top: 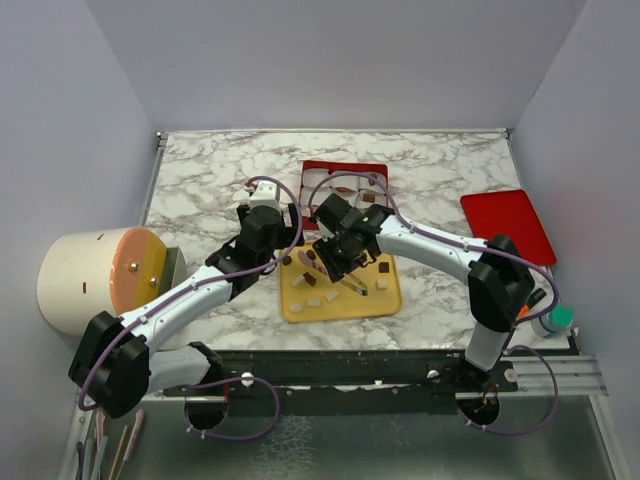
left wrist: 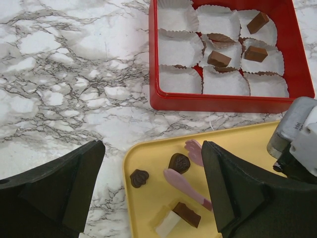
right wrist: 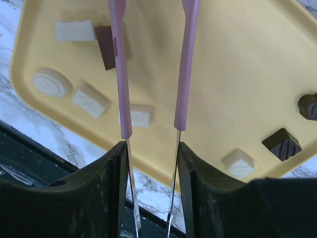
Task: Pack the chocolate
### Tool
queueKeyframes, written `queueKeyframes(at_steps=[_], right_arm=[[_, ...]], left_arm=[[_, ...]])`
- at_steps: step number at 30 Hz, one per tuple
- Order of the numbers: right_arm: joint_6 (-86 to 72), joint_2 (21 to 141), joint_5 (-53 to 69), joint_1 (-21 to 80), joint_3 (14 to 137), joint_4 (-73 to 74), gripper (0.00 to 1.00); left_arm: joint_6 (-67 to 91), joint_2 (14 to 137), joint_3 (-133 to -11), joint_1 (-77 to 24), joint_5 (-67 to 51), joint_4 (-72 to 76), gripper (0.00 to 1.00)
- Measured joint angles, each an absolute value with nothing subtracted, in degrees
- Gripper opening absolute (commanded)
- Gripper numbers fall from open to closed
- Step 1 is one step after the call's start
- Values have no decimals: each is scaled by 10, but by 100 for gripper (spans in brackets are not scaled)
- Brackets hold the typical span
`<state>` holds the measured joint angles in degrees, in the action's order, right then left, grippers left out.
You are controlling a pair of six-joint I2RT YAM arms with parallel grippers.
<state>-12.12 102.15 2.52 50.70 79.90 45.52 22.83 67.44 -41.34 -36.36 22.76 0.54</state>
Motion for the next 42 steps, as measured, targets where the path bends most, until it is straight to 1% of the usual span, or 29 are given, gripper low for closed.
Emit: queueKeyframes(at_steps=[5, 10, 19, 21, 26, 29, 30, 42], right_arm=[[-119, 1039, 24, 511, 814, 455, 48], [-119, 1056, 11, 520, 824, 459, 45], [-115, 1063, -53, 533, 824, 481, 35], [-115, 1063, -66, 534, 824, 485, 30], [-115, 1063, -88, 538, 824, 493, 10], [-115, 1063, -96, 539, 824, 494, 2], [-115, 1063, -98, 539, 824, 494, 1], [-120, 1046, -103, 540, 854, 523, 0]], left_arm=[[229, 674, -413, -361, 225, 5, 90], [230, 674, -413, -359, 223, 6, 90], [232, 672, -409, -356, 220, 7, 90], [232, 670, -407, -356, 220, 7, 90], [234, 669, -407, -356, 220, 8, 90], [236, 665, -405, -356, 221, 8, 90], [236, 663, -404, -356, 221, 8, 90], [244, 646, -399, -353, 237, 7, 90]])
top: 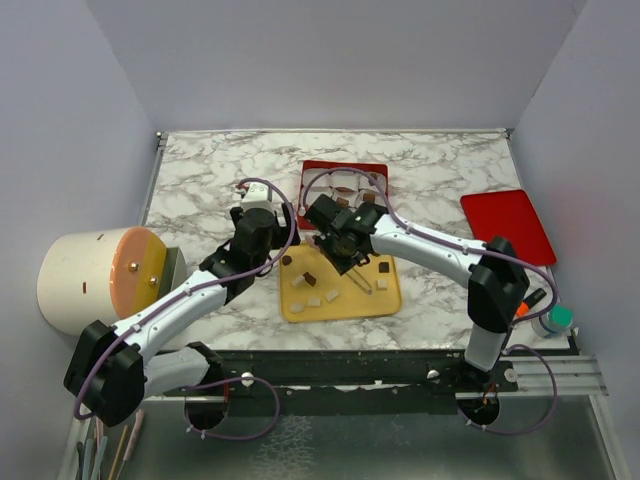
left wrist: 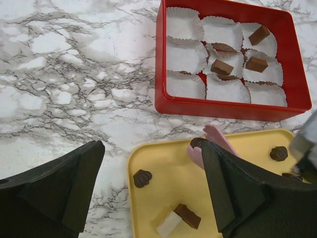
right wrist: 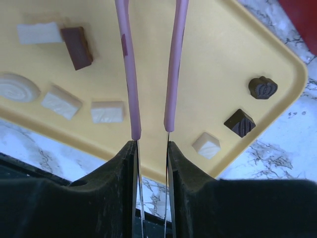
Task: Pack the chocolate
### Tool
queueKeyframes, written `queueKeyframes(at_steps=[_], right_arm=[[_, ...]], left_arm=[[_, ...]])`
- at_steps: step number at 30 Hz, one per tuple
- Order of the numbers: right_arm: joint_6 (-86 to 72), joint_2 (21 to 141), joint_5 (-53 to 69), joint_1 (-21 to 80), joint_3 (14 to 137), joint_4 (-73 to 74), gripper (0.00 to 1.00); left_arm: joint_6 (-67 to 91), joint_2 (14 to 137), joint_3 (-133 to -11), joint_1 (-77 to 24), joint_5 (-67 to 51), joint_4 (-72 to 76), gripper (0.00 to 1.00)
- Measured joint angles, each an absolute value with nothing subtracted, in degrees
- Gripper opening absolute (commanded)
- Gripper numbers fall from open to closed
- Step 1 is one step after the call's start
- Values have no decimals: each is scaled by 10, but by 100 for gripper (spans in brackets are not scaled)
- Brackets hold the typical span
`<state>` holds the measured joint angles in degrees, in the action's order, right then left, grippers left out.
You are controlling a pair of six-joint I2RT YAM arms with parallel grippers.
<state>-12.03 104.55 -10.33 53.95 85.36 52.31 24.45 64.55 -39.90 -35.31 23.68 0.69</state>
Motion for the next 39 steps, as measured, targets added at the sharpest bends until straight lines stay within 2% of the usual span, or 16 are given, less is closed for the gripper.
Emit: queueKeyframes(at_steps=[12, 20, 27, 39], right_arm=[[-131, 1017, -145, 538, 934, 564, 1], [-131, 1025, -156, 478, 1000, 571, 1], [-120, 1083, -153, 398, 1035, 562, 1], [-105, 1175, -114, 356, 1063, 534, 0]], left_arm=[[249, 642, -397, -353, 248, 5, 90], [249, 640, -396, -353, 249, 5, 90], [249, 639, -396, -353, 249, 5, 90], [248, 638, -396, -353, 249, 6, 90]])
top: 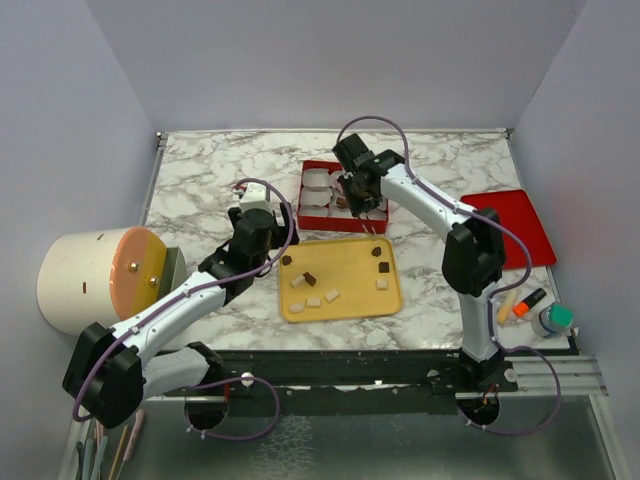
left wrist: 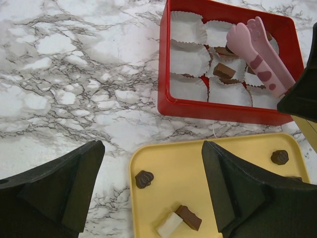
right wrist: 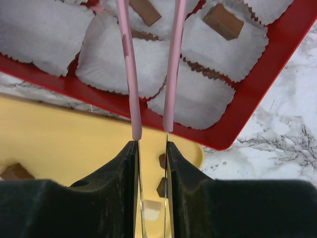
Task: Pack the chocolate
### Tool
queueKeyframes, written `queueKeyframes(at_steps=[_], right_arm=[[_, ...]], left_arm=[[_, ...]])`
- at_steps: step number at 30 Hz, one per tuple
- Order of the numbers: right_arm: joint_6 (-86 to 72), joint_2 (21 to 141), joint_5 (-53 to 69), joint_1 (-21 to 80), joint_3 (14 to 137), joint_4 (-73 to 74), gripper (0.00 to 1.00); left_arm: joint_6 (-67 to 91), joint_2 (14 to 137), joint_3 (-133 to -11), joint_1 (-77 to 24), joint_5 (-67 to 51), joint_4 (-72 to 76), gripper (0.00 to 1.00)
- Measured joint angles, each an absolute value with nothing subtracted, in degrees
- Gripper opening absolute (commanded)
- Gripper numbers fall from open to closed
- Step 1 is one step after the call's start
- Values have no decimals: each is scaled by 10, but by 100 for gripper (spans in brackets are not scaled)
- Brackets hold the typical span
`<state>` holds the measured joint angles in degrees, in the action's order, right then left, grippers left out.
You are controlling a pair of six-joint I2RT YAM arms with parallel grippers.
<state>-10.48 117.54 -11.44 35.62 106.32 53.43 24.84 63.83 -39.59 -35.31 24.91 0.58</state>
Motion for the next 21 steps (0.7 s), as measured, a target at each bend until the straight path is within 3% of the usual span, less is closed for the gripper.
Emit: queueKeyframes(at_steps=[21], right_arm=[[-103, 1271, -99, 329, 1158, 515, 0]], left_arm=[[249, 639, -391, -353, 249, 8, 90]])
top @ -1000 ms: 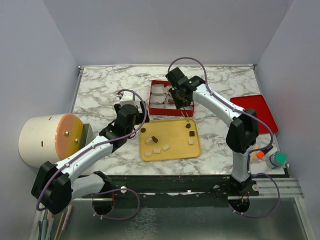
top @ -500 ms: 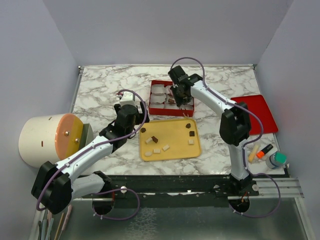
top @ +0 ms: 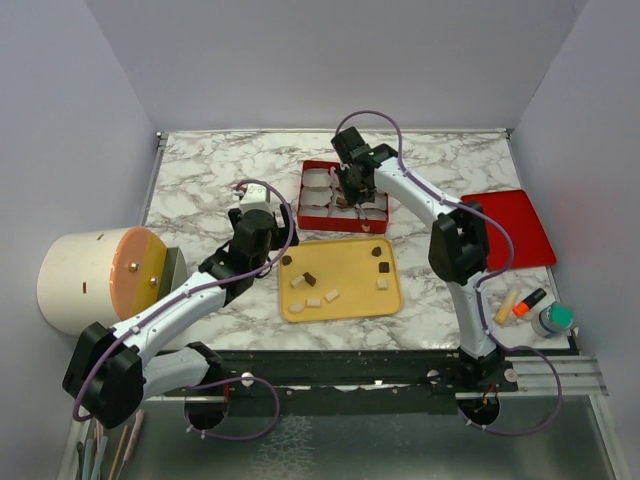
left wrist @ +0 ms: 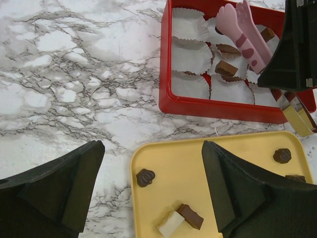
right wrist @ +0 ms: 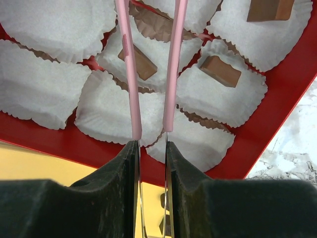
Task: Pack the chocolate
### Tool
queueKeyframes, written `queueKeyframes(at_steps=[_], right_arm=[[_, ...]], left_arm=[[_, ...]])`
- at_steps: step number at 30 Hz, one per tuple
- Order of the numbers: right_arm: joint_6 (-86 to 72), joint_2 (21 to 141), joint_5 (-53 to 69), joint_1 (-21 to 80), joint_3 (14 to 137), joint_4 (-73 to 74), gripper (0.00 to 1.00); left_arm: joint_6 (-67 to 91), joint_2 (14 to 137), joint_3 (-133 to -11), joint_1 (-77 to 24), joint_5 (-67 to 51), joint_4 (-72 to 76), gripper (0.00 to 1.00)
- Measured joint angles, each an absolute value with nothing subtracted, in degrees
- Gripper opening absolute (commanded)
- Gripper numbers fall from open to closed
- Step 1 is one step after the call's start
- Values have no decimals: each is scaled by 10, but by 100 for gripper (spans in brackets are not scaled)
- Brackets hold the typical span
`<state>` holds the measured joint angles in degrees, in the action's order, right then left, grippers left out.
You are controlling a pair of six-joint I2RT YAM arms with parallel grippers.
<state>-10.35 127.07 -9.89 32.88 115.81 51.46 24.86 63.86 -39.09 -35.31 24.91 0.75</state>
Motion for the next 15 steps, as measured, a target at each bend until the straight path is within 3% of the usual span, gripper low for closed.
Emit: queueKeyframes(at_steps=[15], right_arm=[[-104, 1276, -99, 319, 1165, 515, 14]], left_arm=[[248, 639, -390, -353, 249, 7, 90]])
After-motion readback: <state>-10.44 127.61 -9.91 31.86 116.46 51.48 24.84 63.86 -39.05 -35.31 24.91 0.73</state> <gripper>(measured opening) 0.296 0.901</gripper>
